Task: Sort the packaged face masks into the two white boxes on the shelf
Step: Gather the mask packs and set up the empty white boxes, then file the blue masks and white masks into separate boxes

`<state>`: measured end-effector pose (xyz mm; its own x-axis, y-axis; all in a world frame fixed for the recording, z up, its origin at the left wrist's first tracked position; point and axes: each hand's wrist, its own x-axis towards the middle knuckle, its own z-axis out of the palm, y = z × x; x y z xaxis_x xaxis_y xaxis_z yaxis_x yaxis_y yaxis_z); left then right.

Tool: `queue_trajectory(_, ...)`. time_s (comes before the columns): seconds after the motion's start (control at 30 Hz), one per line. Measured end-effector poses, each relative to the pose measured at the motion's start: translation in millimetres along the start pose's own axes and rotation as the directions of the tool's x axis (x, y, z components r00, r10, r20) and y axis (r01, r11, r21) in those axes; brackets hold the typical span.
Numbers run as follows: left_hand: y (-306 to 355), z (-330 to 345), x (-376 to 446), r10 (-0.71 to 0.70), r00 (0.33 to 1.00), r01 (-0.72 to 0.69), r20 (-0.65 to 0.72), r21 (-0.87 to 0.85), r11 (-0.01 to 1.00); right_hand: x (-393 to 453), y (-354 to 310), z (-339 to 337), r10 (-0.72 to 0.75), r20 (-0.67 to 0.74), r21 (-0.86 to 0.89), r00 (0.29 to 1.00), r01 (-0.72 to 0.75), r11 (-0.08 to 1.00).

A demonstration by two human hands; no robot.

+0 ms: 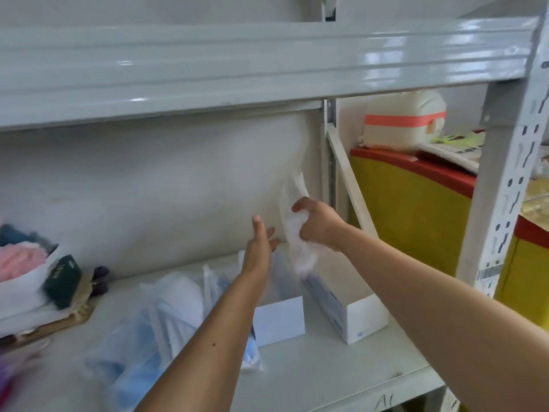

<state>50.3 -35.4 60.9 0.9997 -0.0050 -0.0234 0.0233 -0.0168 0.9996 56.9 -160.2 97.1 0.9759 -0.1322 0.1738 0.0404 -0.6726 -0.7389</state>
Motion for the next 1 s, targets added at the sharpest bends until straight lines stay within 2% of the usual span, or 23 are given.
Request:
queue_trajectory(0.27, 0, -106, -7, 0.013, 0.971, -0.018, -0.241, -0.02, 1.0, -18, -72, 72, -0.102, 0.127, 0.025, 0.987, 0.1, 0.995)
queue_trajectory(0.37, -10, -138, -8, 0.0, 0.946, -0.011, -0.325, -0.031, 0.999, -31, -84, 109, -0.143, 0.23, -0.135, 0.963, 0.177, 0.975)
queue_trajectory(0.47, -21, -159, -13, -0.009, 0.931, -0.002, -0.364, -0.029, 1.0, -43, -84, 150, -0.136, 0.311, -0.368, 0.94, 0.252, 0.895)
queue_trajectory(0.57, -28, -177, -22, -0.031, 0.93, 0.025, -0.365, -0.02, 0.999, -52, -75, 184, -0.075, 0.349, -0.553, 0.934, 0.27, 0.788)
queue_trajectory(0.67, -31, -192, -25, -0.044, 0.919, 0.021, -0.392, -0.062, 0.998, -54, -65, 199, 0.06, 0.397, -0.59, 0.916, 0.205, 0.781)
queue_trajectory(0.73, -34, -204, -25, -0.03, 0.9, -0.003, -0.435, -0.075, 0.997, -51, -63, 203, 0.112, 0.395, -0.615, 0.912, 0.172, 0.77)
queue_trajectory(0.83, -41, -218, -26, -0.014, 0.859, -0.012, -0.512, -0.047, 0.999, -45, -64, 208, 0.079, 0.346, -0.659, 0.935, 0.182, 0.729)
queue_trajectory(0.93, -46, -229, -29, -0.037, 0.824, 0.021, -0.565, -0.036, 0.999, -46, -70, 208, -0.065, 0.297, -0.659, 0.953, 0.253, 0.708)
queue_trajectory(1.0, -49, -236, -35, -0.067, 0.81, 0.062, -0.582, -0.028, 0.998, -53, -78, 203, -0.173, 0.23, -0.598, 0.958, 0.279, 0.751)
